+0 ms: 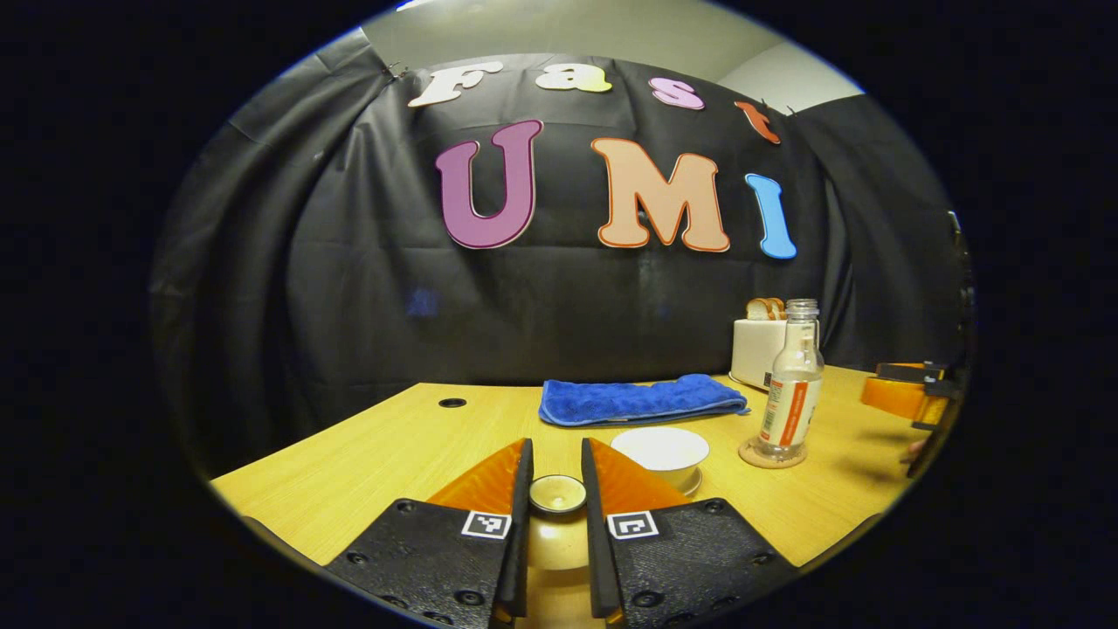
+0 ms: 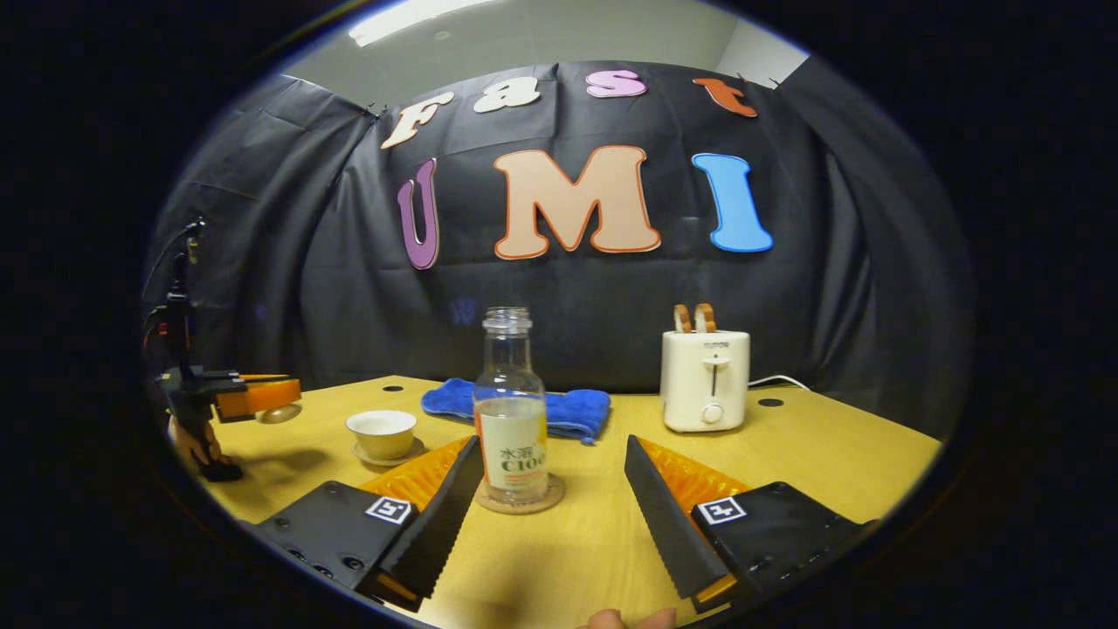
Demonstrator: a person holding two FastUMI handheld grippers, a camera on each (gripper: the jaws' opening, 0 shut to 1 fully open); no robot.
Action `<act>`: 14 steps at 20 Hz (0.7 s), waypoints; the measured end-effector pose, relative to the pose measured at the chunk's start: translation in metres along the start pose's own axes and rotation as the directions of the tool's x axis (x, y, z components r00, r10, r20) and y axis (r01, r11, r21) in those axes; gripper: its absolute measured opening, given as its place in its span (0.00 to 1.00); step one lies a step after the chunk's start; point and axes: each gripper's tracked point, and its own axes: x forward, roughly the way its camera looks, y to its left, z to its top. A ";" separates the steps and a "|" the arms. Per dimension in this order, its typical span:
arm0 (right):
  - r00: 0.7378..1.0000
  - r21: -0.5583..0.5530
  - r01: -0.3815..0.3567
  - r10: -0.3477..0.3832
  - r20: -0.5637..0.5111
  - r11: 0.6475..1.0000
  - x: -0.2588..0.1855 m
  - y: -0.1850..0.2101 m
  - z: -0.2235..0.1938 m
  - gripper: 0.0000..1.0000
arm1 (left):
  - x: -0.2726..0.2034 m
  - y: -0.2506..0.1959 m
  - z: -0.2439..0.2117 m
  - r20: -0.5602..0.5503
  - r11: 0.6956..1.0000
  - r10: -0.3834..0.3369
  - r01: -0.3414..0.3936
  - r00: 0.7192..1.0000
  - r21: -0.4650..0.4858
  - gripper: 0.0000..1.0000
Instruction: Open the teacup lid with one hand, grasp the water bottle and pour water into the teacup with the other hand; after pouring, place the water bottle on the coaster and then close the teacup lid.
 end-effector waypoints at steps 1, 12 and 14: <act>1.000 0.000 0.011 -0.011 0.000 1.000 -0.008 -0.013 0.001 1.00 | 0.008 0.001 -0.001 -0.003 1.000 0.011 -0.011 1.000 0.000 0.25; 0.991 -0.004 0.135 -0.135 0.008 0.991 -0.035 -0.094 0.005 0.99 | 0.050 -0.028 0.001 0.003 0.999 -0.054 0.054 0.999 0.001 0.25; 0.991 -0.005 0.132 -0.132 0.007 0.991 -0.034 -0.093 0.005 1.00 | 0.056 -0.034 0.001 0.001 0.998 -0.060 0.060 0.998 0.000 0.25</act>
